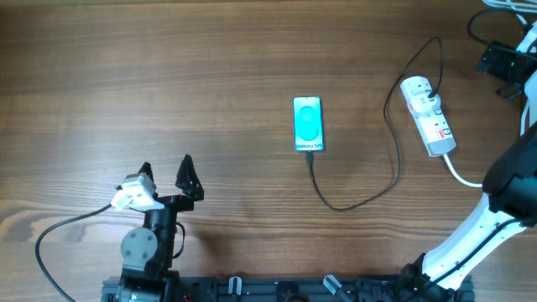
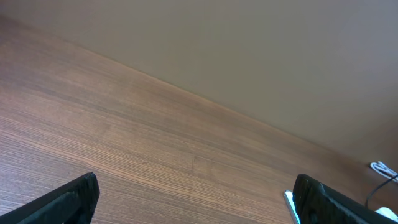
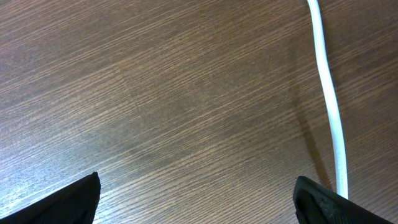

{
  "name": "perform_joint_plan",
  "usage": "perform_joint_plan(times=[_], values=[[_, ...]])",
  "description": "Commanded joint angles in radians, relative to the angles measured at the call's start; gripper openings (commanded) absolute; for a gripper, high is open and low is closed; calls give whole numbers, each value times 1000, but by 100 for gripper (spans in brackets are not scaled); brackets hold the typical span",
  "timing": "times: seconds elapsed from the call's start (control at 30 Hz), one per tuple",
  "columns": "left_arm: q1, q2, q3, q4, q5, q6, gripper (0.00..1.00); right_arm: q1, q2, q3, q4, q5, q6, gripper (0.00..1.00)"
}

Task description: Plug charger to phone and switch on socket

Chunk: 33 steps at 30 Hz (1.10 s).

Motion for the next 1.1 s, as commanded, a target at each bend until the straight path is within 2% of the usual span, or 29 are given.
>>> perform_joint_plan(times=[0.0, 1.07], values=[[0, -11, -1, -5, -9, 23, 100, -2, -26, 13, 1, 6, 4, 100], [0, -11, -1, -5, -9, 23, 100, -2, -33, 13, 0, 6, 4, 100]])
